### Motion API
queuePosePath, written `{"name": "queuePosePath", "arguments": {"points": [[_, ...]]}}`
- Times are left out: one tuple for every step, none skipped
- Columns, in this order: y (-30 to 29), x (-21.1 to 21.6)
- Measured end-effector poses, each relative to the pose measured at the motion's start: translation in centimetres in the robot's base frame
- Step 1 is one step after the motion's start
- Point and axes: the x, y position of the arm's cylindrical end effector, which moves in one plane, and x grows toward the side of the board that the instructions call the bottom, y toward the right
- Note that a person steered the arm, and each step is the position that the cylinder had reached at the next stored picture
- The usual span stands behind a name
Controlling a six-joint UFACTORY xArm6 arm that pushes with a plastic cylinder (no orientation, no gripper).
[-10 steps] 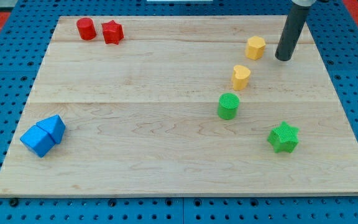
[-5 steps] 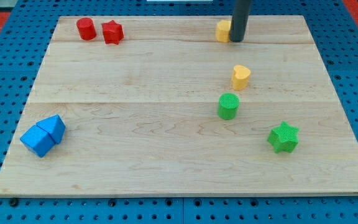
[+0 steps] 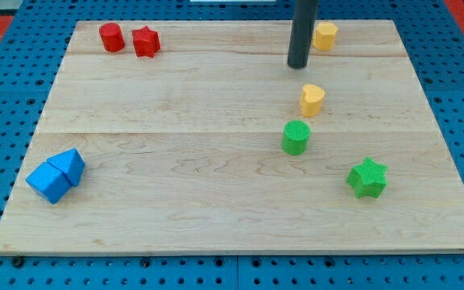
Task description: Move the yellow blocks towards the top right of the board
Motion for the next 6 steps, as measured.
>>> {"name": "queuePosePath", "arguments": {"points": [[8.3,3.1],[9.0,7.9],[3.5,5.6],[2.6,3.4],[4.0,9.1],[0.7,5.2]]}}
